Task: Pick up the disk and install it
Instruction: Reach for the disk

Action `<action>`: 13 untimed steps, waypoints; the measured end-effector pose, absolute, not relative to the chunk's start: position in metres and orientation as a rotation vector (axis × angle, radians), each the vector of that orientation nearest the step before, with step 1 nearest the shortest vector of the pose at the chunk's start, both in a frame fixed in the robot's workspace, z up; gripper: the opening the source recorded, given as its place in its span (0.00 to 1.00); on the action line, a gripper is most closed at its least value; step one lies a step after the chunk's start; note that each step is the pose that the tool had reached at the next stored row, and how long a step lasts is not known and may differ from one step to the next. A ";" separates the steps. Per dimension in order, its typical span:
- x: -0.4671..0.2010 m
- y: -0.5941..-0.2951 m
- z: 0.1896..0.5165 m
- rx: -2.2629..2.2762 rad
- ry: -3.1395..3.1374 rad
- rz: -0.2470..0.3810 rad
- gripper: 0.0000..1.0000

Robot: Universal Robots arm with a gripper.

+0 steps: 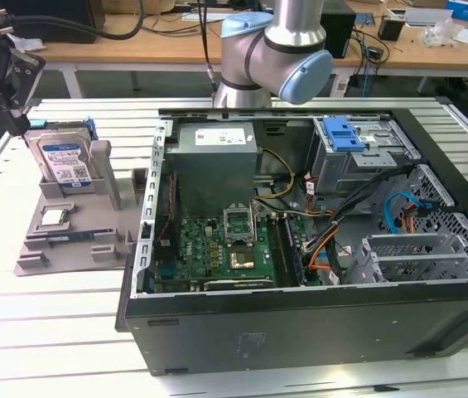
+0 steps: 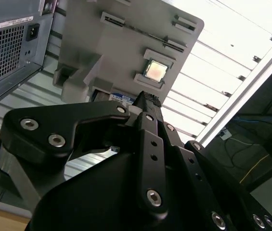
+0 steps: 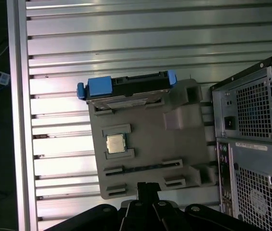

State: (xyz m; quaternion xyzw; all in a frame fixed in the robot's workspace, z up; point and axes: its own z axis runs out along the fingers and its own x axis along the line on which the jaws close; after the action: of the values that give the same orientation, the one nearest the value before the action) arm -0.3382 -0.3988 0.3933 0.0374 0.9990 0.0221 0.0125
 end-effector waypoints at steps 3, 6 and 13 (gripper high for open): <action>-0.345 -0.398 0.393 0.116 3.114 0.069 0.11; -0.349 -0.396 0.393 0.117 3.114 0.069 0.11; -0.359 -0.385 0.392 0.117 3.114 0.066 0.11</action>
State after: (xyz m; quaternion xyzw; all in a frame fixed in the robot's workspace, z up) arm -0.3594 -0.3848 0.3922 0.0374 0.9990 0.0213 0.0125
